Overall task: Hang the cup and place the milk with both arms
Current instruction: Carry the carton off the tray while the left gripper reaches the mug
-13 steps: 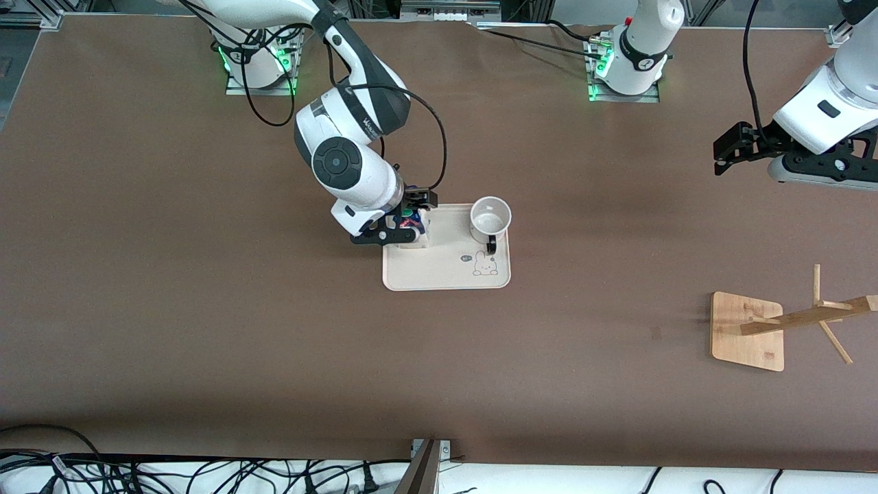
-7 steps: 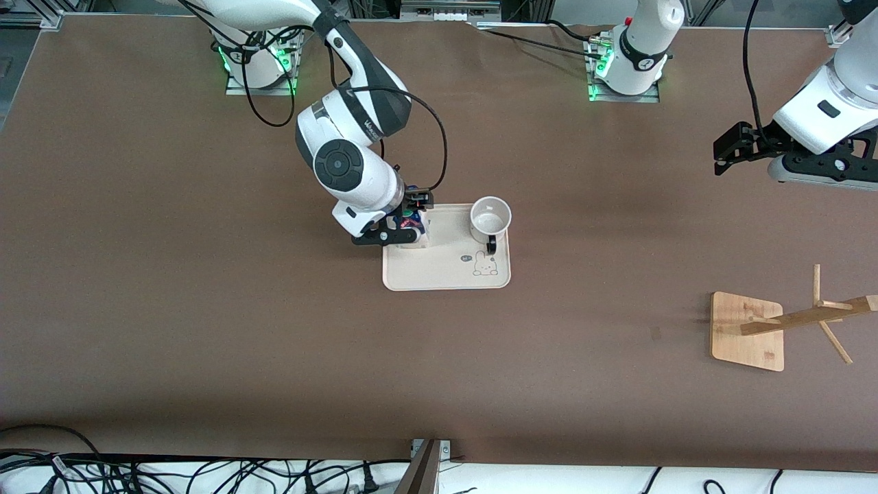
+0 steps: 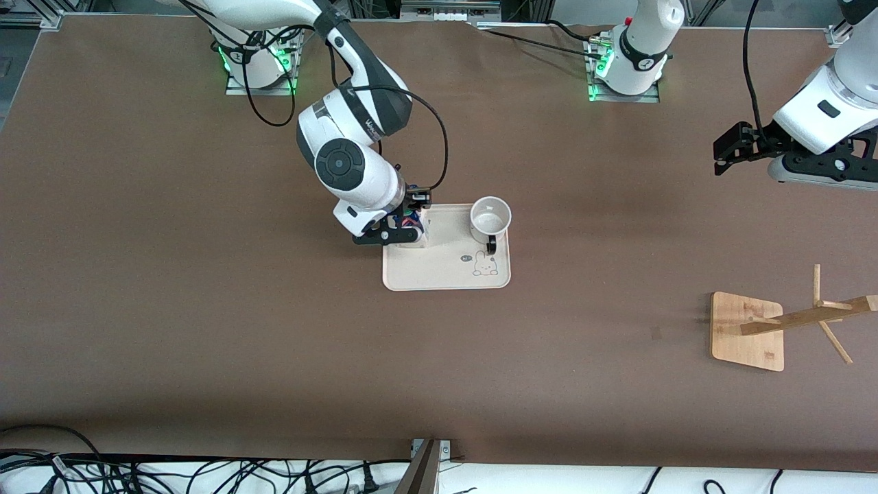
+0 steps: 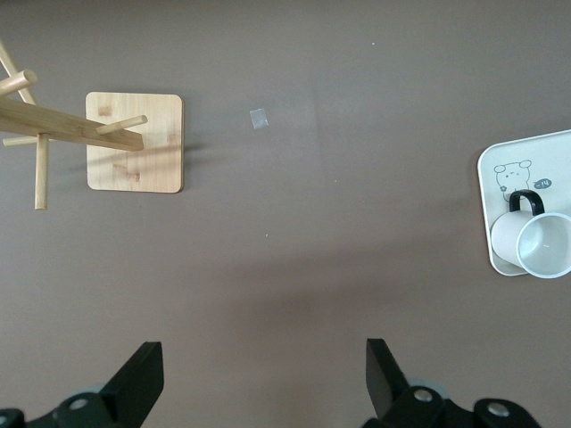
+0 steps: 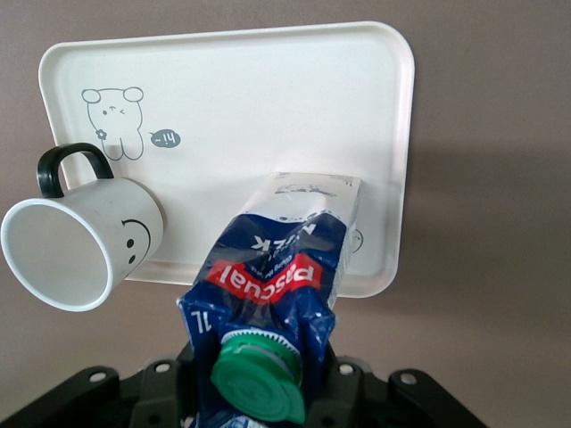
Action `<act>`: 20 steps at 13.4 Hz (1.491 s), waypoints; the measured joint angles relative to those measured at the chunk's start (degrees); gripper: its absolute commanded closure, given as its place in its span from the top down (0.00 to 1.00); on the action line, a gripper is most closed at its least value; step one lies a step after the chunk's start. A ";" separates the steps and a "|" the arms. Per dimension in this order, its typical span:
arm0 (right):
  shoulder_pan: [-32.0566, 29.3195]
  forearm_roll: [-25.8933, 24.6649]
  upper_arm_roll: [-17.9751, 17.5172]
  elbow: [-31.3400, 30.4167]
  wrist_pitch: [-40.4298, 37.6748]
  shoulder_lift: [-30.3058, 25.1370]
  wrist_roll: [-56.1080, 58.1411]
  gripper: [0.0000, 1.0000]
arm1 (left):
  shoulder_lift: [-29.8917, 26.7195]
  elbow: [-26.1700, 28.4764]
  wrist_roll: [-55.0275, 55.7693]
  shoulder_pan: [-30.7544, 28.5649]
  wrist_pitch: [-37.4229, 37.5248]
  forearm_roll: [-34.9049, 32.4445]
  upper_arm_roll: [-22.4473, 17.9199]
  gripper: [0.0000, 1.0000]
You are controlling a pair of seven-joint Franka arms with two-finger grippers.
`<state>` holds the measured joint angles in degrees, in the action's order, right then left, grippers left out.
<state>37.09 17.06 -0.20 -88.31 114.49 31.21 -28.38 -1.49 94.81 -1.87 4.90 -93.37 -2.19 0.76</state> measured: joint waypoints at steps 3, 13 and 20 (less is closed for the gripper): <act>0.26 0.00 0.00 0.41 -0.22 -0.67 0.00 0.46 | 0.00 0.00 0.00 0.00 0.00 0.00 0.00 1.00; 0.44 -8.09 8.23 1.53 -16.89 -14.41 5.14 0.46 | 3.13 -1.61 0.00 0.00 1.17 0.00 0.00 1.00; -0.17 -8.18 25.22 1.18 -23.49 -16.90 14.91 0.46 | 8.33 -2.35 -0.80 1.42 6.35 2.44 1.50 1.00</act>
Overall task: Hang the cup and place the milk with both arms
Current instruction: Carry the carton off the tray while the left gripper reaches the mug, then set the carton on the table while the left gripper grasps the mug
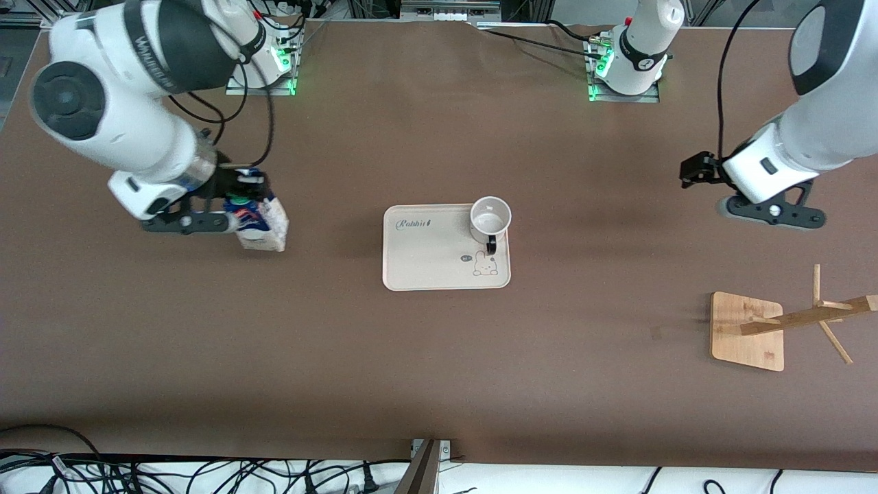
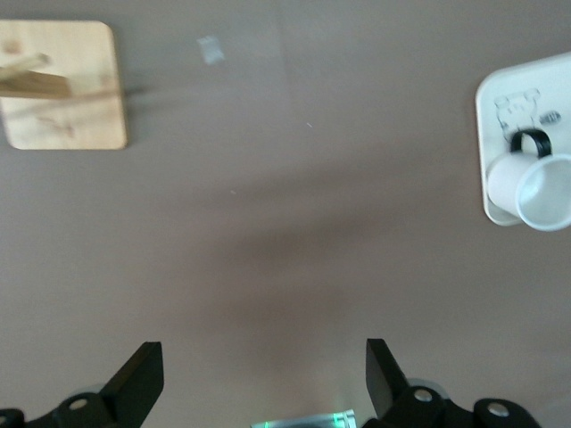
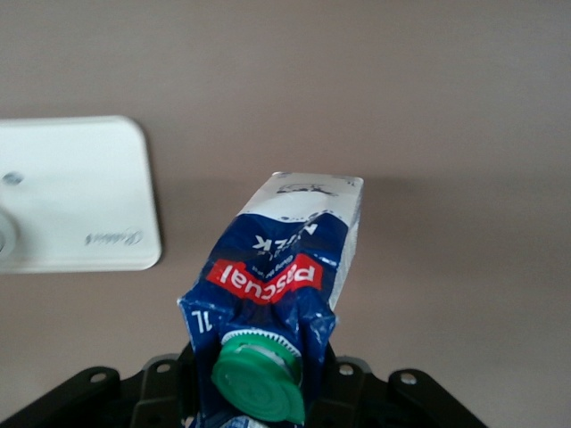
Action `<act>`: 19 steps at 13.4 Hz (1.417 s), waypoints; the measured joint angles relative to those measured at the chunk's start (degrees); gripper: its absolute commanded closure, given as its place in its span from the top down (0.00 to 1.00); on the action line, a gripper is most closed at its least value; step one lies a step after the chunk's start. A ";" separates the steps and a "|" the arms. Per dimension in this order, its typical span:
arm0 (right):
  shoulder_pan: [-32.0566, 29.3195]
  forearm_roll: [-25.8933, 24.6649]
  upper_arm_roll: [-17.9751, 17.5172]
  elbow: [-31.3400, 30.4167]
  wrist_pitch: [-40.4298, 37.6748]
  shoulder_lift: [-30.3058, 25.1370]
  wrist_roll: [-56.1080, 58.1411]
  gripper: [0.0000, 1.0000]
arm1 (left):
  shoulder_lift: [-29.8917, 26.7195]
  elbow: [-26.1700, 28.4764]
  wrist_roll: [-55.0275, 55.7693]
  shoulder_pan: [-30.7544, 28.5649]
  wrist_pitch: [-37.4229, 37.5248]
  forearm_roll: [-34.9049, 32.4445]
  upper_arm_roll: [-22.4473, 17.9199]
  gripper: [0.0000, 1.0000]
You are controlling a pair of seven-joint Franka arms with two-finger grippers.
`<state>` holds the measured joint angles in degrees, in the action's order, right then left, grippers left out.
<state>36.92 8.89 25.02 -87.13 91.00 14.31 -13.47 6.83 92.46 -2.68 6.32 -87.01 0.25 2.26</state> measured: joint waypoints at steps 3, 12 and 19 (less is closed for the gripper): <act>-3.66 0.01 2.90 -0.90 -2.27 0.72 4.29 0.46 | 3.21 1.46 1.75 0.98 -2.12 1.88 6.05 1.00; -7.10 0.04 2.21 -7.75 7.35 5.99 6.97 0.46 | 19.33 1.70 36.22 14.26 -28.77 0.58 13.07 1.00; -7.00 0.03 2.21 -12.60 12.66 5.62 17.28 0.46 | 30.07 1.69 63.84 24.66 -39.07 -15.77 13.08 1.00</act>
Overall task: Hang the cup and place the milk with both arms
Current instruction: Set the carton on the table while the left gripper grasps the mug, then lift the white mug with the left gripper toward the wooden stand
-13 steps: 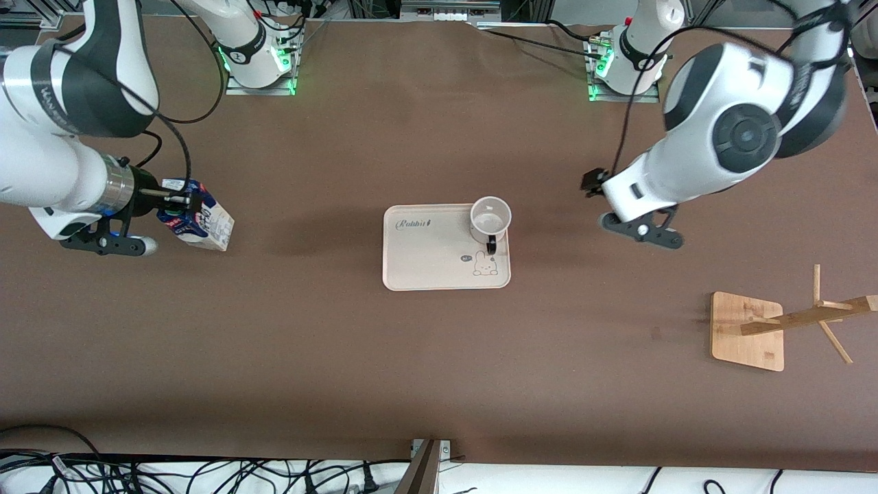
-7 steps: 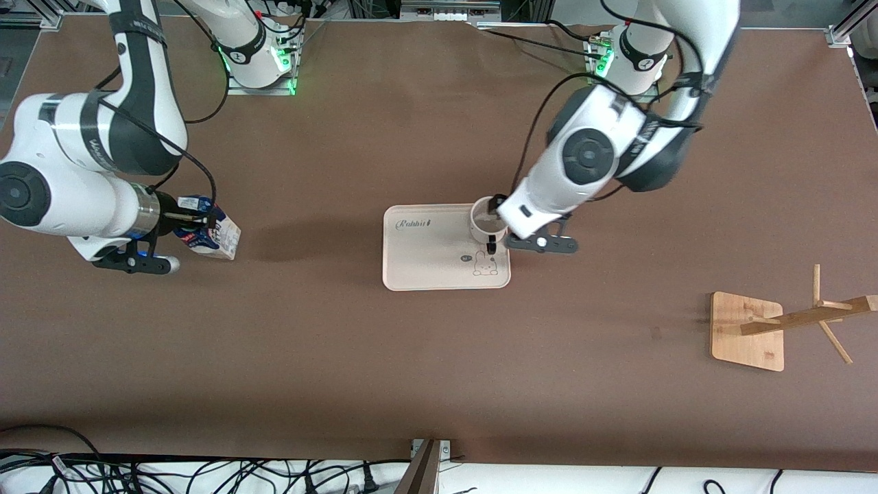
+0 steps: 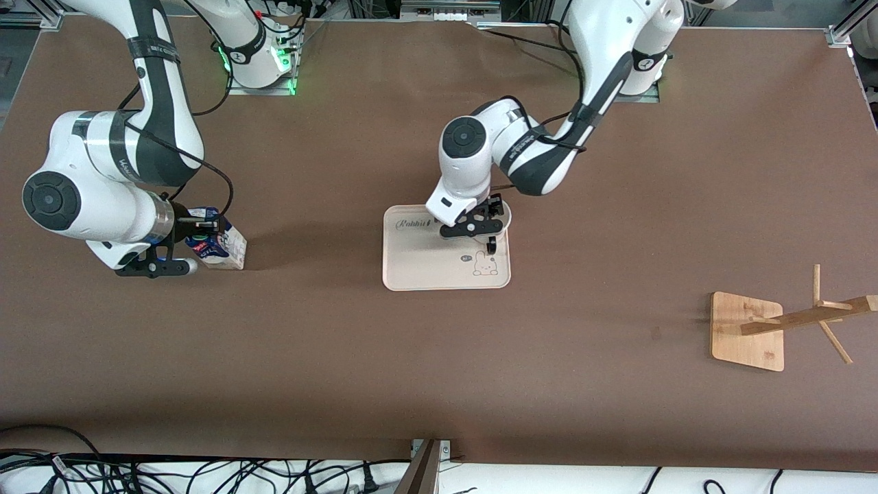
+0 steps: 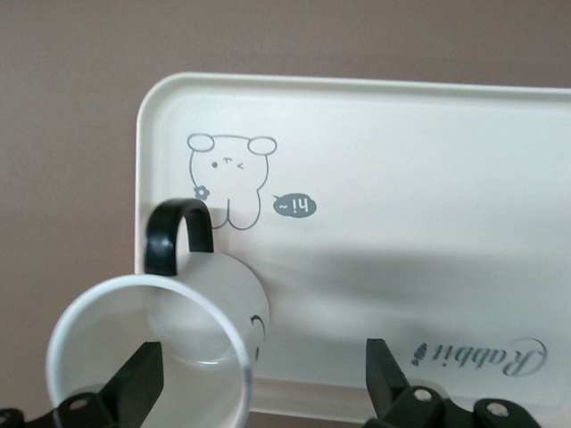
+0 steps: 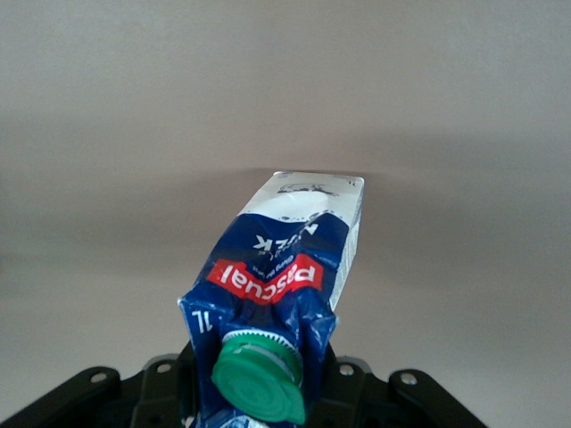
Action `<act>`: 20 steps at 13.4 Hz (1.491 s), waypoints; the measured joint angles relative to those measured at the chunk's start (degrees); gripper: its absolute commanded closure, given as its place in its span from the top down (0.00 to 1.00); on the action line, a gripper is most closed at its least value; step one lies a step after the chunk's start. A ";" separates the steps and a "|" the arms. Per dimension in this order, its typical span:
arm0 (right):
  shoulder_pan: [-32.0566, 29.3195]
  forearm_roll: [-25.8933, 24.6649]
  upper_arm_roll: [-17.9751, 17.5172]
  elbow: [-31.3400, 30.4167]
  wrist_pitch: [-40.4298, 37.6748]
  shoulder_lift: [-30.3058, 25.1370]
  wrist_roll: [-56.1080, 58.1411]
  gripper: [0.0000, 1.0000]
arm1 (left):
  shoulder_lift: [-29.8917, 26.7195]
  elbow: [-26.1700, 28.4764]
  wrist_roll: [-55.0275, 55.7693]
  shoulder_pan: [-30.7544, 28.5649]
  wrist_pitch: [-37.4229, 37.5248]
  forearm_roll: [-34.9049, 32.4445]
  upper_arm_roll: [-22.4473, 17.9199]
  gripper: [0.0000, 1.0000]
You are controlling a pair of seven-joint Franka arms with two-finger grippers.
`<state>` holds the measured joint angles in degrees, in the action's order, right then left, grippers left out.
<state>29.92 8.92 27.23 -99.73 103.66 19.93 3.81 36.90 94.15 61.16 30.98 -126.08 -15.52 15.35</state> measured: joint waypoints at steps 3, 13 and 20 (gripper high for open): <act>0.06 0.04 -0.01 -2.36 0.44 -0.16 3.74 0.47 | 1.51 -0.02 2.93 0.96 -0.31 -0.74 -0.01 0.27; 0.06 2.80 0.18 -7.43 4.82 -2.00 7.80 1.00 | 1.53 -1.04 3.00 0.54 -0.18 -0.76 -0.68 0.00; -0.05 2.78 6.09 9.58 -18.64 -6.85 8.21 1.00 | -9.26 -8.30 -5.80 -5.59 17.35 -1.40 -2.79 0.00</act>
<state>29.88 11.70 33.31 -90.15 85.03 13.08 12.02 27.64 85.85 55.37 25.39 -108.73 -16.92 12.55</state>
